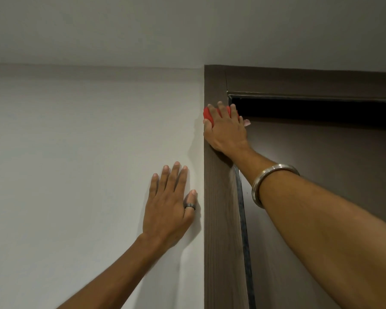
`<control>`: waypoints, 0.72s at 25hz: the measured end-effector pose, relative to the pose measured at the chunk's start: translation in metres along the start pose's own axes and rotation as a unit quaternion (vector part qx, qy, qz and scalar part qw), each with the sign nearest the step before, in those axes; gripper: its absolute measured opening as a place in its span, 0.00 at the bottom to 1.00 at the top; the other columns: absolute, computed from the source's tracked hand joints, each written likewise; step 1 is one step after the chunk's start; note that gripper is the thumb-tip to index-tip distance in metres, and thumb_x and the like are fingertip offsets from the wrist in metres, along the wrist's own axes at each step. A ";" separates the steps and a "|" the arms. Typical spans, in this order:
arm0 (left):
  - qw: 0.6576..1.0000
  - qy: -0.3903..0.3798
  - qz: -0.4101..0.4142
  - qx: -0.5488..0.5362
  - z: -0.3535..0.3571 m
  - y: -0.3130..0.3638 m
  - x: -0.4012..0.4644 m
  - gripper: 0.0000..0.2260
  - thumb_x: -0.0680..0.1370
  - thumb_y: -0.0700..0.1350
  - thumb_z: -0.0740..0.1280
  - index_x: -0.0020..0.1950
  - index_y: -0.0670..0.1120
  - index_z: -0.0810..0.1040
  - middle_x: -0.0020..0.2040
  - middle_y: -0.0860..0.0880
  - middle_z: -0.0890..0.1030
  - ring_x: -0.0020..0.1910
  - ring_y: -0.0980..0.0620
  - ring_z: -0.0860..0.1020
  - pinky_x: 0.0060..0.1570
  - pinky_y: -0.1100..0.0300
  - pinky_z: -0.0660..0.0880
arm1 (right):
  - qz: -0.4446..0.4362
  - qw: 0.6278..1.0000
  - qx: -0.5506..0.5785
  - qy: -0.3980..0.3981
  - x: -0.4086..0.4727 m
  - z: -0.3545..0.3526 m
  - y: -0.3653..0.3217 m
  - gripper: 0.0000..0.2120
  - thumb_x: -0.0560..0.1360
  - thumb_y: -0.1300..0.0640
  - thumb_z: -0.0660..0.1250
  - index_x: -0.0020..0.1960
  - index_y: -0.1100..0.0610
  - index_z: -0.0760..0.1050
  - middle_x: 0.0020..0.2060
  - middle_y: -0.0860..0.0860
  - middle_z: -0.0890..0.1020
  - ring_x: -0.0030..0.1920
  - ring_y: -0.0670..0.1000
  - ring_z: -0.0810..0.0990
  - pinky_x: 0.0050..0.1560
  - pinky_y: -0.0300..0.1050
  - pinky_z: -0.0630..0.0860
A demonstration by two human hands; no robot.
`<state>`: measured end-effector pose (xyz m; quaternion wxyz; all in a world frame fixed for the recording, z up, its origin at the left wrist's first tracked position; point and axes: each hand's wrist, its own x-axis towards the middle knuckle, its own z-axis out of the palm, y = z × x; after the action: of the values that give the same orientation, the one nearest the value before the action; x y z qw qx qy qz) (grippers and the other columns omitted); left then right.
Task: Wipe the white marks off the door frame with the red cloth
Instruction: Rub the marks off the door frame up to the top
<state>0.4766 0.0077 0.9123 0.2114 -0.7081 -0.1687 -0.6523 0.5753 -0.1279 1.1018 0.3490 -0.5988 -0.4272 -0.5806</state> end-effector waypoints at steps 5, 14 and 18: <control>1.000 0.018 0.000 0.006 0.006 -0.003 0.000 0.32 0.82 0.63 0.39 0.84 0.54 0.41 0.85 0.53 0.39 0.83 0.54 0.33 0.80 0.54 0.30 | -0.002 1.000 -0.010 0.019 -0.036 0.012 -0.002 0.29 0.85 0.42 0.49 0.83 0.49 0.51 0.84 0.53 0.53 0.84 0.62 0.47 0.81 0.65 0.48; 1.000 0.026 0.004 0.007 0.010 -0.004 0.002 0.31 0.82 0.62 0.42 0.84 0.55 0.40 0.85 0.54 0.38 0.82 0.54 0.32 0.79 0.55 0.28 | -0.004 1.000 -0.010 0.023 -0.022 0.013 -0.001 0.28 0.85 0.42 0.50 0.83 0.48 0.53 0.84 0.52 0.54 0.84 0.63 0.48 0.81 0.67 0.49; 1.000 0.029 0.005 0.000 0.009 -0.004 0.001 0.31 0.80 0.64 0.37 0.81 0.57 0.35 0.83 0.55 0.34 0.81 0.55 0.30 0.79 0.55 0.28 | -0.015 1.000 -0.006 0.025 0.011 0.007 0.002 0.28 0.84 0.43 0.51 0.82 0.50 0.55 0.83 0.53 0.57 0.83 0.64 0.50 0.81 0.68 0.52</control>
<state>0.4821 0.0155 0.9132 0.2195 -0.6898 -0.1586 -0.6715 0.5799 -0.1211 1.1124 0.3466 -0.5799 -0.4240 -0.6031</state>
